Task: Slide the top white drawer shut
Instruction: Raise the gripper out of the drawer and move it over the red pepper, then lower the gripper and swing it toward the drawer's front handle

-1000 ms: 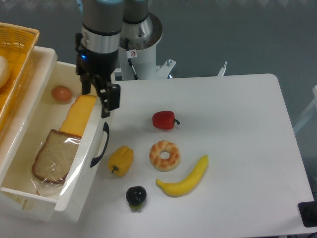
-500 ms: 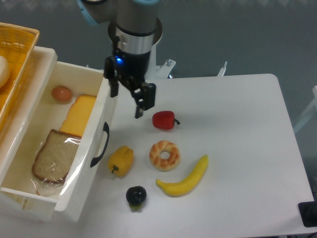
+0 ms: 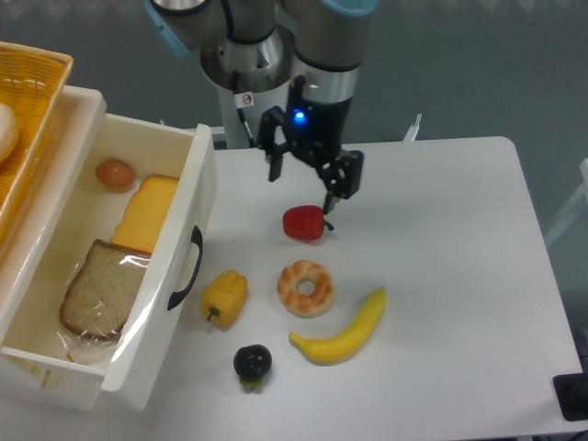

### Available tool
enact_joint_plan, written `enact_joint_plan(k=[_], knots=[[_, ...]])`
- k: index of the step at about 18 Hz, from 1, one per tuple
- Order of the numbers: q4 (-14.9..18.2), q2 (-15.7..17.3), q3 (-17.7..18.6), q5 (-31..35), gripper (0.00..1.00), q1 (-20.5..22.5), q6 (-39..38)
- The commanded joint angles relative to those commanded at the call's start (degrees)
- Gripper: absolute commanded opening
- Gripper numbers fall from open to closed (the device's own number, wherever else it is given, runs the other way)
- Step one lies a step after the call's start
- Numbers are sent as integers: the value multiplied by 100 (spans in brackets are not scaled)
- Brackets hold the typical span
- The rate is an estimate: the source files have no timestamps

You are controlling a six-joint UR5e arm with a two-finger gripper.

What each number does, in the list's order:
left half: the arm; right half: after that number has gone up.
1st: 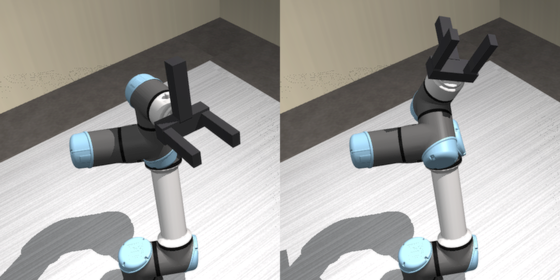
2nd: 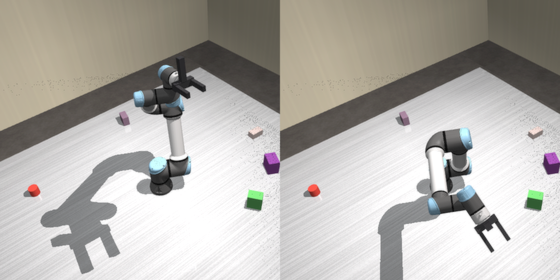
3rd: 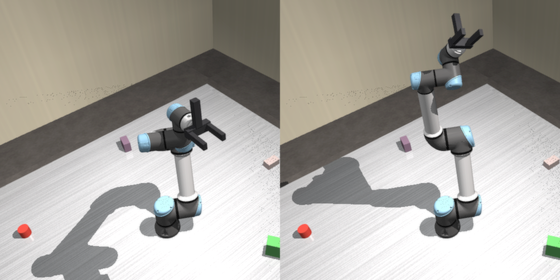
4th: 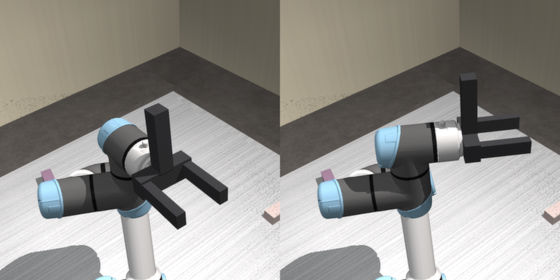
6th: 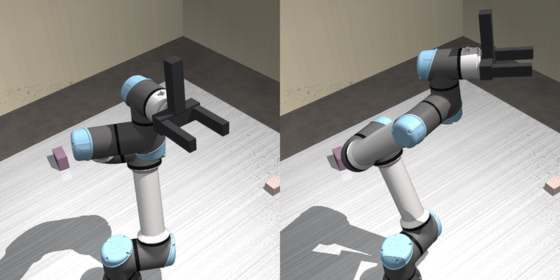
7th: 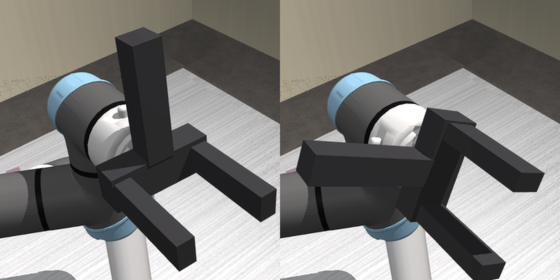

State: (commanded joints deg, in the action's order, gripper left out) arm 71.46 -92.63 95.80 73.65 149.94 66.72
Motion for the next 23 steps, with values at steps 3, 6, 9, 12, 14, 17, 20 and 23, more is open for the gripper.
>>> enact_joint_plan(k=[3,6,9,12,14,17,20,23], knots=[[-17,-159,-9,35,100,0,-806],[-35,-387,-105,105,100,0,-1038],[-87,-572,-132,167,100,-9,-1073],[-272,-800,-202,420,100,-17,-1186],[-264,-976,-307,903,100,-114,-1642],[-264,-1275,-536,1213,100,-386,-2284],[-272,-1407,-589,1213,100,-465,-2882],[-456,-1539,-633,1195,100,-597,-3261]])
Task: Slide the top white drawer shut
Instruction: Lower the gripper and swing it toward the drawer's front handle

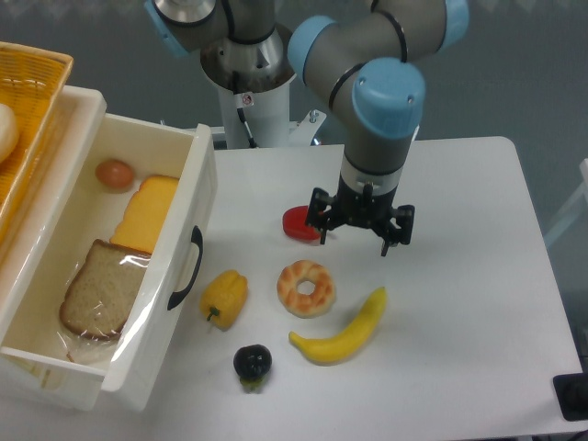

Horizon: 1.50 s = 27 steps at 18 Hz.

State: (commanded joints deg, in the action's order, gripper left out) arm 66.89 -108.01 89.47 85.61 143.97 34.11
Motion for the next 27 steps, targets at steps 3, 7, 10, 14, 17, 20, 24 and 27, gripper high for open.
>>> enact_joint_plan(k=[3,7,10,14,17,20,24,27], knots=[[-70,-281,-35,0,100,-194,8],[-88,-466,-88,-148,100,-361,-1],[-88,-563,-88,-527,100,-361,-1],[-88,-712,-97,-650,100,-440,8],[-97,-783,-106,-746,100,-484,17],[-97,-783,-106,-958,100,-528,8],[-97,-774,-106,-1185,100,-616,17],[-97,-783,-97,-1353,100,-729,8]])
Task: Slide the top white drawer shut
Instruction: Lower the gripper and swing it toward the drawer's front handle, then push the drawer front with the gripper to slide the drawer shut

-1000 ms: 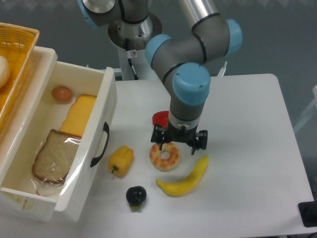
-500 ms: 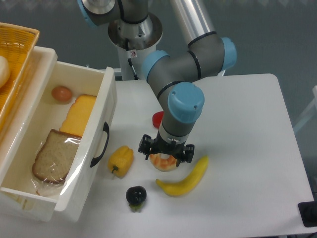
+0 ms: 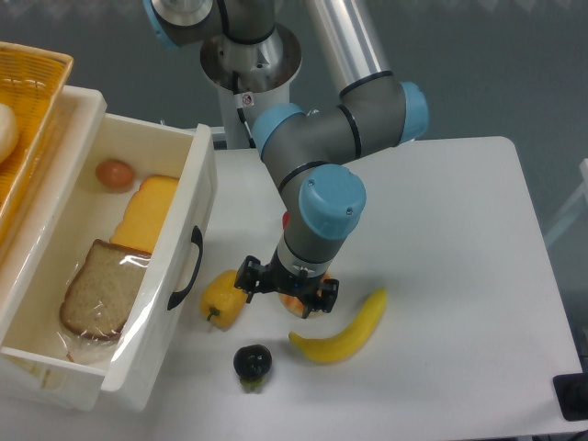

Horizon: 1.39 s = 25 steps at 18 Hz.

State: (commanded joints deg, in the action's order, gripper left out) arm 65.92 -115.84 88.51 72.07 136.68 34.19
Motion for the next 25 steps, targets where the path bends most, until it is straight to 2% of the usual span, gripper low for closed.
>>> enact_joint_plan(k=[13,25], knots=[[-18,26,53,9,100,-290,53],[26,88,53,-44,100,-299,44]])
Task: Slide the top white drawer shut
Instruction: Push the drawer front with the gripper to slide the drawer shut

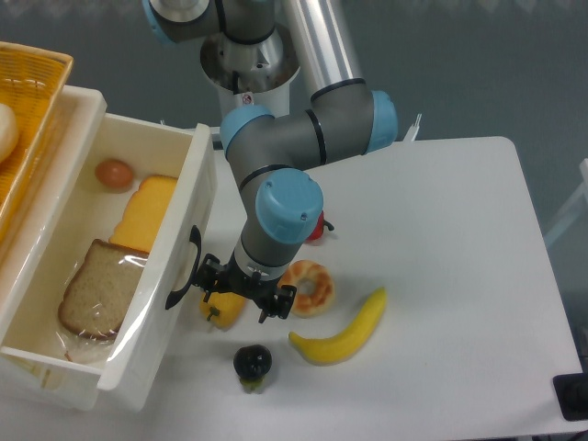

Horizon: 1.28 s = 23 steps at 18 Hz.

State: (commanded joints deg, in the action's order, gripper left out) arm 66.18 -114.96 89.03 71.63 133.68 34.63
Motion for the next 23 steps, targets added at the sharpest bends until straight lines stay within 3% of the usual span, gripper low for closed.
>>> enact_joint_plan(k=[23], knots=[[9,106,0,-132,100,-571,-9]])
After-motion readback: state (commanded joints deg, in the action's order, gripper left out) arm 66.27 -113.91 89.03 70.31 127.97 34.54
